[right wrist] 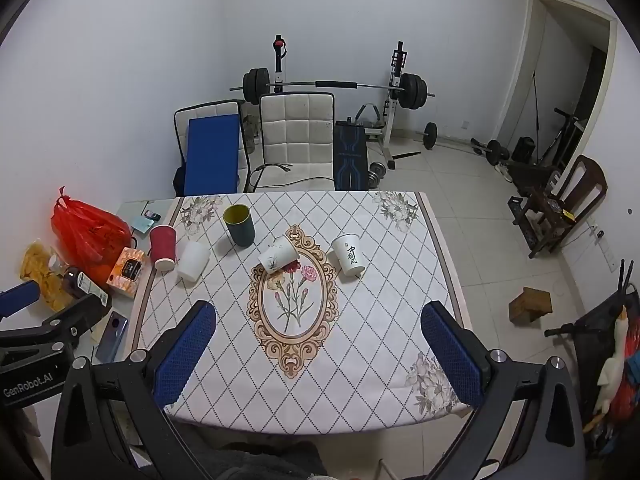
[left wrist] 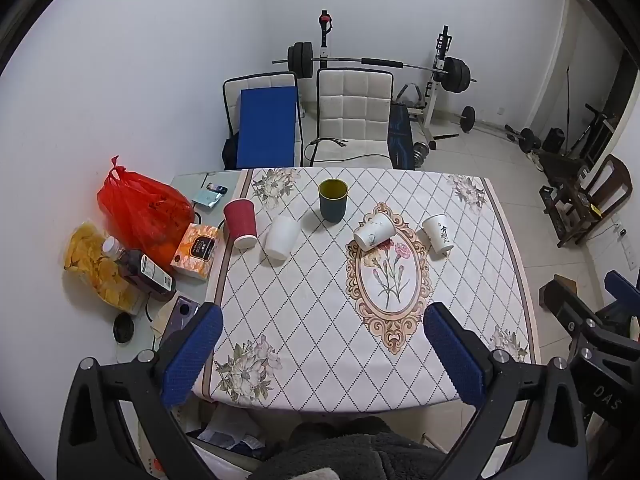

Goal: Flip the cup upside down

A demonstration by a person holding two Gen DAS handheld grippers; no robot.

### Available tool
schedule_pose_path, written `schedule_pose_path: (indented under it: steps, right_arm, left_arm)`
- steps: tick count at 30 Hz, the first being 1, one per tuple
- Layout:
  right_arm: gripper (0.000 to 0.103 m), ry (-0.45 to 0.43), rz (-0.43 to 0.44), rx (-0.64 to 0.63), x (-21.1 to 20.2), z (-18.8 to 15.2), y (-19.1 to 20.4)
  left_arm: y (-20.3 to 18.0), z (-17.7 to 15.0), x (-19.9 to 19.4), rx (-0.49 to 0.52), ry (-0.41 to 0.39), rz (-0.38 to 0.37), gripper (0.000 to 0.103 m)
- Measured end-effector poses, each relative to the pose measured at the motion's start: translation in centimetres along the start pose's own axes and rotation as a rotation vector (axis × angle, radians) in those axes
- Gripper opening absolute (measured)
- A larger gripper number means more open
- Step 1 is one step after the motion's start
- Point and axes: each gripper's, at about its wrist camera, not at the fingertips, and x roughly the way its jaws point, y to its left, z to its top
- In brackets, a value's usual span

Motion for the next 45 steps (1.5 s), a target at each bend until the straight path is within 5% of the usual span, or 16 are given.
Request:
schedule_pose_path:
  steps: [45]
  right_arm:
    - [0.103,-0.018,0.006,-0.004,-0.7,0.4,0.4]
  left_arm:
    - [0.5,0.4,-1.0,-0.006,-0.022,0.001,0.103]
